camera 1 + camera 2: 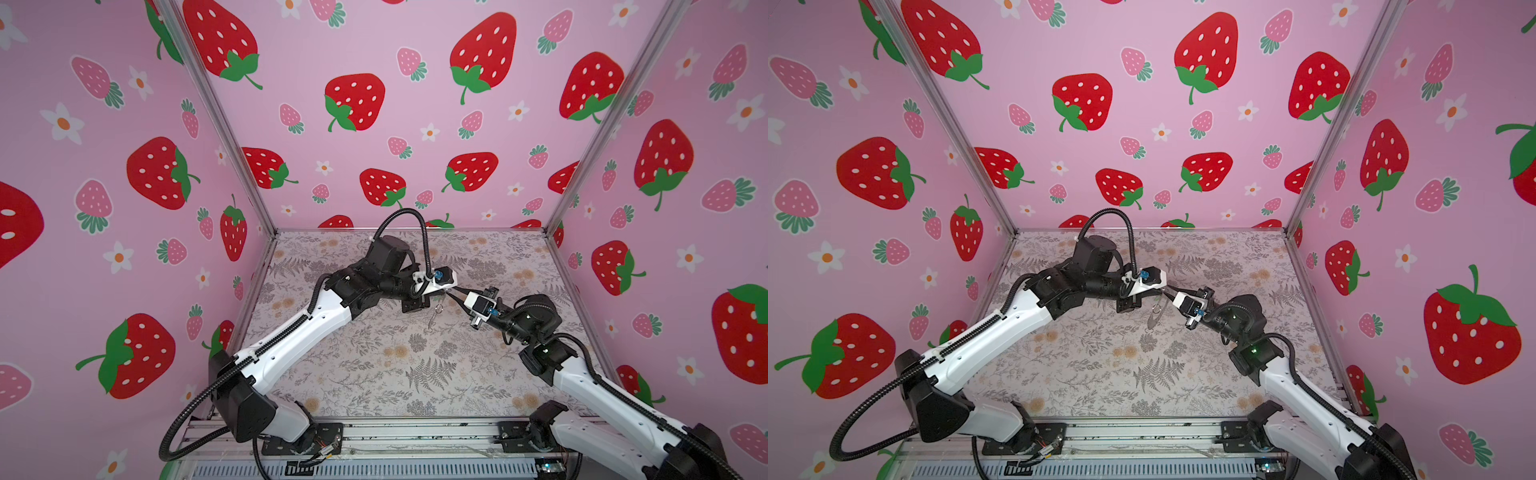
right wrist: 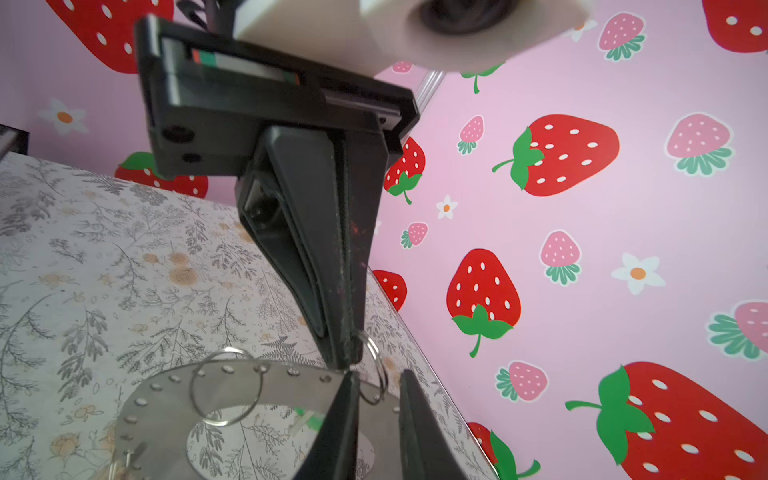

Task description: Put the keys on the keyring

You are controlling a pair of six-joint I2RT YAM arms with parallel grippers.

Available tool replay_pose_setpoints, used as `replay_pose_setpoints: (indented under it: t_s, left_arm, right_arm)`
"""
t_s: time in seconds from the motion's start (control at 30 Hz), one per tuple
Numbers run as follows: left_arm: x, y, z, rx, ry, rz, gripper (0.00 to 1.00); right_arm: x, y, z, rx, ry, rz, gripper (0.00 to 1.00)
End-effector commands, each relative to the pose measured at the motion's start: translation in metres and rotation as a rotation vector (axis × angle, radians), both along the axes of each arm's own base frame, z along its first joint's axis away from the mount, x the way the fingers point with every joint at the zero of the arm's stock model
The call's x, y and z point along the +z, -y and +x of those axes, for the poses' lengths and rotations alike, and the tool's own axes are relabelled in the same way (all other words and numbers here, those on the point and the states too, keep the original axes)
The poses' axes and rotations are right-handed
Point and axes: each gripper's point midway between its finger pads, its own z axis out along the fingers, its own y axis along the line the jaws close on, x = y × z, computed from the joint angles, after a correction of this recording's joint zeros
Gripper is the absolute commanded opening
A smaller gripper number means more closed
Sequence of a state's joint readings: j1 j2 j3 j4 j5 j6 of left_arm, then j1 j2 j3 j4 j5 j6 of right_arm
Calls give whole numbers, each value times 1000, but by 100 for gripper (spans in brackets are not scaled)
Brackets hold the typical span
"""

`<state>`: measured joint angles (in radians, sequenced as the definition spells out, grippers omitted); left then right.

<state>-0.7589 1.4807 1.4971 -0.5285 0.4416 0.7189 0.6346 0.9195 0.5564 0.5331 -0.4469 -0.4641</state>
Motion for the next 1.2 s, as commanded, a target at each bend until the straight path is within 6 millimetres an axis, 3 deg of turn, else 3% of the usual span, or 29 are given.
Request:
replay_pose_setpoints:
  t_s: [0.0, 0.17, 0.67, 1.17]
  left_arm:
    - [10, -7, 3, 50, 25, 85, 0]
    - [15, -7, 3, 81, 31, 142, 0]
    - [18, 3, 5, 122, 14, 188, 0]
    - [18, 9, 0, 120, 4, 214, 0]
  right_arm:
    - [20, 9, 6, -75, 94, -48, 22]
    - [21, 14, 8, -127, 164, -99, 22]
    - [32, 5, -9, -24, 231, -113, 21]
    - [22, 0, -4, -39, 219, -145, 21]
